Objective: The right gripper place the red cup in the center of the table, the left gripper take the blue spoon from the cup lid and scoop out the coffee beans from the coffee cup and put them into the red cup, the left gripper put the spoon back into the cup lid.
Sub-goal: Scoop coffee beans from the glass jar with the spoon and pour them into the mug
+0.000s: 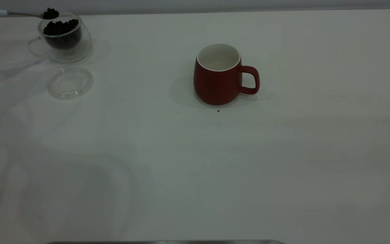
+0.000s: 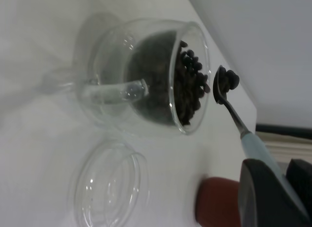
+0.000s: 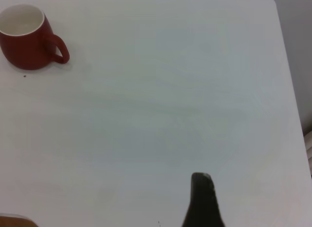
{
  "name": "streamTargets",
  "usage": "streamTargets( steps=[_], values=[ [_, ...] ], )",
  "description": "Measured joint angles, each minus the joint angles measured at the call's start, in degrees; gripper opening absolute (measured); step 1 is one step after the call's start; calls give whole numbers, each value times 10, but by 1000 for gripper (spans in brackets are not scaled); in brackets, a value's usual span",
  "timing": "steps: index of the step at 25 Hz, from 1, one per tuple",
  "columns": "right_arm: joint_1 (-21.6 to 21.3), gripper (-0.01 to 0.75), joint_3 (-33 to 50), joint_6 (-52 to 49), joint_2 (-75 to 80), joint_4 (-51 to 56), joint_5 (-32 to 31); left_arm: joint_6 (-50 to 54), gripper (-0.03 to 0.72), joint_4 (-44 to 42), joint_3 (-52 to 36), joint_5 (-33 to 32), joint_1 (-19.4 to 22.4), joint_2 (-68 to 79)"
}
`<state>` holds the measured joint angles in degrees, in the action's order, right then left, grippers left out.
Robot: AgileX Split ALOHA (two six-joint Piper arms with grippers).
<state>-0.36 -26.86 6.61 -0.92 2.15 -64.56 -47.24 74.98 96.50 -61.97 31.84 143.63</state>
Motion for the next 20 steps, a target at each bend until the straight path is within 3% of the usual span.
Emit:
streamTargets(
  steps=[5,20],
  values=[
    [0,590,0,0,0,0,0,-29,124,-8,0,-38,7,0],
    [0,590,0,0,0,0,0,-34,124,-18,0,-41,5,1]
  ],
)
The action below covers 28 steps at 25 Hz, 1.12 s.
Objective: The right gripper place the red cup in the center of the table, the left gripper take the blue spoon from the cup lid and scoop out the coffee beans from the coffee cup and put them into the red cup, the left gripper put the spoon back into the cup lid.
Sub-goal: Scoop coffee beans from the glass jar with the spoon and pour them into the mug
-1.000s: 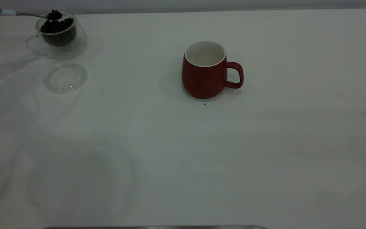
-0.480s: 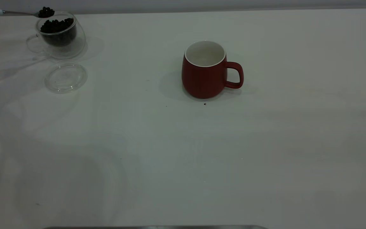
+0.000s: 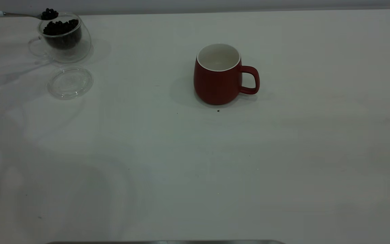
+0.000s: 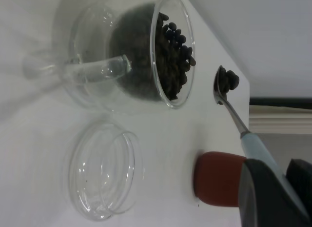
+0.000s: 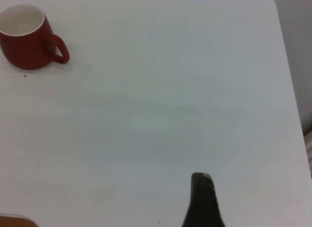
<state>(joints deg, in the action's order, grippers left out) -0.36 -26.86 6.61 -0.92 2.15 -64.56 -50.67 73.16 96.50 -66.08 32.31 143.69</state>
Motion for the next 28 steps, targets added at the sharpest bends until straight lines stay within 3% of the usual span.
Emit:
streamTargets(
  steps=[28],
  values=[
    [0,590,0,0,0,0,0,23,124,-11,0,-1,-162,0]
  ],
)
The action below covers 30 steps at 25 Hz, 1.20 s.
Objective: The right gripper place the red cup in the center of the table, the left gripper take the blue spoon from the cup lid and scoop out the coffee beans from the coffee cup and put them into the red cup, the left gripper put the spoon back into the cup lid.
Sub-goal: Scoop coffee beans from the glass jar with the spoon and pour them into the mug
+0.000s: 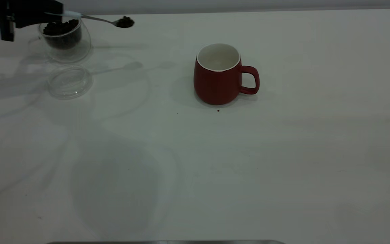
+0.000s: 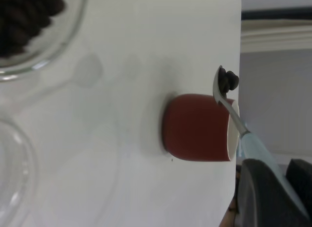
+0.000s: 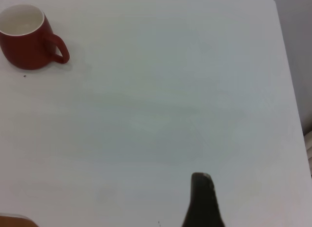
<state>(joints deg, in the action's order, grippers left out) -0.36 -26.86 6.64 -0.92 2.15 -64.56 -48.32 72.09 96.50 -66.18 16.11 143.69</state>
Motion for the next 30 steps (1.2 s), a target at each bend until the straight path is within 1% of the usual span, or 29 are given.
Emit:
streamTargets(
  steps=[20,24,30],
  values=[
    [0,590,0,0,0,0,0,3,124,20,0,-1,-117,0],
    [0,590,0,0,0,0,0,3,124,33,0,-1,-138,0],
    [0,590,0,0,0,0,0,3,124,35,0,-1,-158,0]
  ],
)
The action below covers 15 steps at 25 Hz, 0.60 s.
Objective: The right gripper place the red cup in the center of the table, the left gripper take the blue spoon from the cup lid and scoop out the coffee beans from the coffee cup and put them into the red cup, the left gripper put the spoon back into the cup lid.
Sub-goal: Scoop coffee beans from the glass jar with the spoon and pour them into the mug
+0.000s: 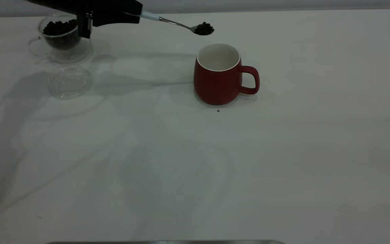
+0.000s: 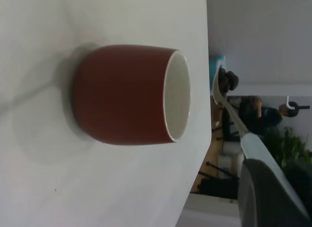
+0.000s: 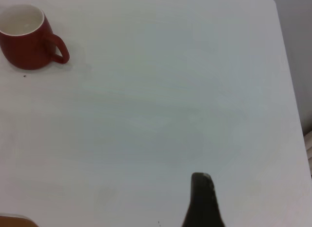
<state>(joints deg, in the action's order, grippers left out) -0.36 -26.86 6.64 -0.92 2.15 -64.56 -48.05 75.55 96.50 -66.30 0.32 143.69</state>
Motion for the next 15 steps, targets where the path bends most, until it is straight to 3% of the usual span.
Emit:
streamTargets(
  steps=[15],
  values=[
    [0,590,0,0,0,0,0,-101,124,-7,0,0,-26,1]
  ],
)
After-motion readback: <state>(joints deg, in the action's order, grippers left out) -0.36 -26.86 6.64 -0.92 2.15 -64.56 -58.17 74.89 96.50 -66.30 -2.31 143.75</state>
